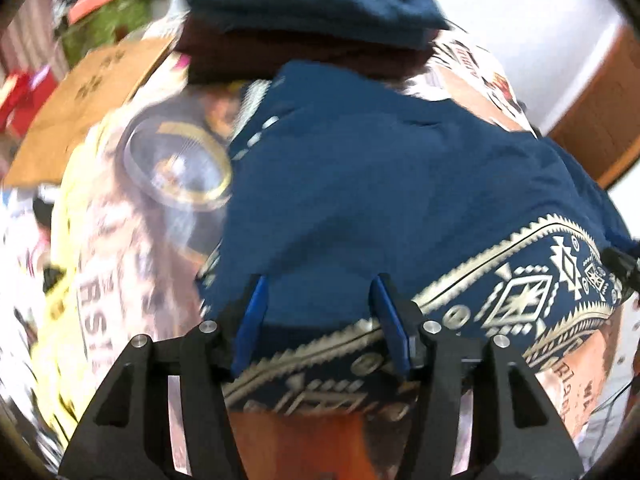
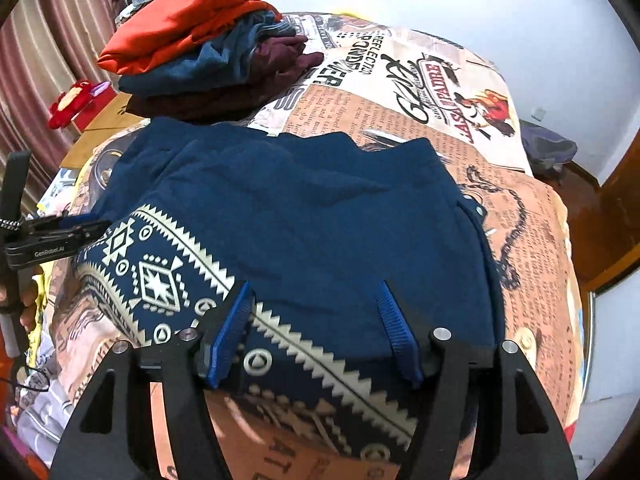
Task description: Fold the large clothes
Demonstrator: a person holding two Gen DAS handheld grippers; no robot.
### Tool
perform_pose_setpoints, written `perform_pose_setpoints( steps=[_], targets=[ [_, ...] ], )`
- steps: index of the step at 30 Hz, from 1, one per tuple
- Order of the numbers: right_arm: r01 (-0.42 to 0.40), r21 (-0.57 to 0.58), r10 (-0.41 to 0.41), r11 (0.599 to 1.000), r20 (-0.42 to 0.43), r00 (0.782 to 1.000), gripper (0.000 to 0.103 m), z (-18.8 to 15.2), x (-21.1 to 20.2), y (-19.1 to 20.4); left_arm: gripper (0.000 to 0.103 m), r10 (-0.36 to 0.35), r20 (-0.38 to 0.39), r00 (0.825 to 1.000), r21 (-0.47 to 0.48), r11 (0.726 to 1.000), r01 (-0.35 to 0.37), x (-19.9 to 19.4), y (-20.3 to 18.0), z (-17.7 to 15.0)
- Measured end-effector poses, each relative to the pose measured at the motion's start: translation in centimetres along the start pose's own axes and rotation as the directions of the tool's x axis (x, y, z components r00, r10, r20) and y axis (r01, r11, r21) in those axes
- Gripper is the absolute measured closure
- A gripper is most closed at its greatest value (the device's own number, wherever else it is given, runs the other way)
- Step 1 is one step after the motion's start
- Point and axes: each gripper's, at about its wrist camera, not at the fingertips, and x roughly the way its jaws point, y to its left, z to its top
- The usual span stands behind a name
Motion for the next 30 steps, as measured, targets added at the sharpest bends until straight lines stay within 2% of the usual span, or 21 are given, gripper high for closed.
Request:
perform_pose_setpoints(
  steps=[2, 4, 6, 8, 11, 14, 16, 18, 20, 25, 28, 30],
  targets=[
    [0.009, 0.000, -0.009, 1.000, 0.003, 1.000, 0.041, -0.2, -0.4, 0.2, 0.048, -0.009, -0.009, 1.000, -0.069, 0.998, 0.009, -0.4, 1.5, -0.6],
    [0.018, 0.002, -0.018, 1.000, 0.003, 1.000, 0.041, -0.2, -0.9, 0.4, 0.048, 0.013, -0.008, 1.000, -0.124, 0.992, -0.014, -0.8, 2.7, -1.2],
    [0.013, 0.008, -0.013, 1.000, 0.006, 1.000, 0.041, 0.0, -1.4, 0.5, 0.048, 0.061, 0.008, 0.998, -0.186, 0.981, -0.058, -1.6, 4.1, -2.0],
    [0.001, 0.019, -0.001, 1.000, 0.016, 1.000, 0.041, 0.0, -1.8, 0.6, 0.048, 0.060, 0.013, 0.998, -0.261, 0.964, -0.055, -2.2, 5.5, -2.6],
    [-0.023, 0.040, 0.022, 0.999, 0.044, 0.999, 0.041, 0.4, -2.7, 0.9, 0.048, -0.015, 0.024, 1.000, -0.378, 0.925, 0.023, -3.1, 7.3, -3.8],
    [-0.033, 0.043, 0.030, 0.999, 0.062, 0.998, 0.041, 0.6, -3.1, 1.5, 0.048, -0.114, 0.030, 0.993, -0.427, 0.897, 0.116, -3.4, 7.6, -4.5],
    [-0.041, 0.039, 0.039, 0.998, 0.070, 0.997, 0.041, 0.9, -3.2, 1.9, 0.048, -0.218, 0.029, 0.975, -0.469, 0.859, 0.206, -3.1, 7.4, -5.3],
    [-0.052, 0.032, 0.050, 0.998, 0.073, 0.996, 0.041, 1.0, -3.1, 2.5, 0.048, -0.325, 0.020, 0.945, -0.523, 0.803, 0.287, -2.4, 7.2, -6.2],
    [-0.061, 0.027, 0.058, 0.998, 0.073, 0.996, 0.041, 1.0, -3.1, 2.9, 0.048, -0.386, 0.023, 0.922, -0.560, 0.760, 0.332, -1.8, 7.0, -6.9],
    [-0.076, 0.012, 0.075, 0.997, 0.069, 0.995, 0.041, 1.0, -2.8, 3.6, 0.048, -0.472, 0.032, 0.881, -0.612, 0.688, 0.391, -0.2, 6.7, -7.5],
    [-0.067, 0.005, 0.066, 0.998, 0.062, 0.996, 0.041, 1.2, -2.4, 3.8, 0.048, -0.518, 0.060, 0.853, -0.629, 0.644, 0.436, 0.6, 6.8, -6.6],
    [-0.068, 0.007, 0.067, 0.998, 0.062, 0.996, 0.041, 1.2, -2.4, 3.8, 0.046, -0.532, 0.075, 0.843, -0.635, 0.626, 0.452, 1.5, 6.9, -5.6]
  ],
)
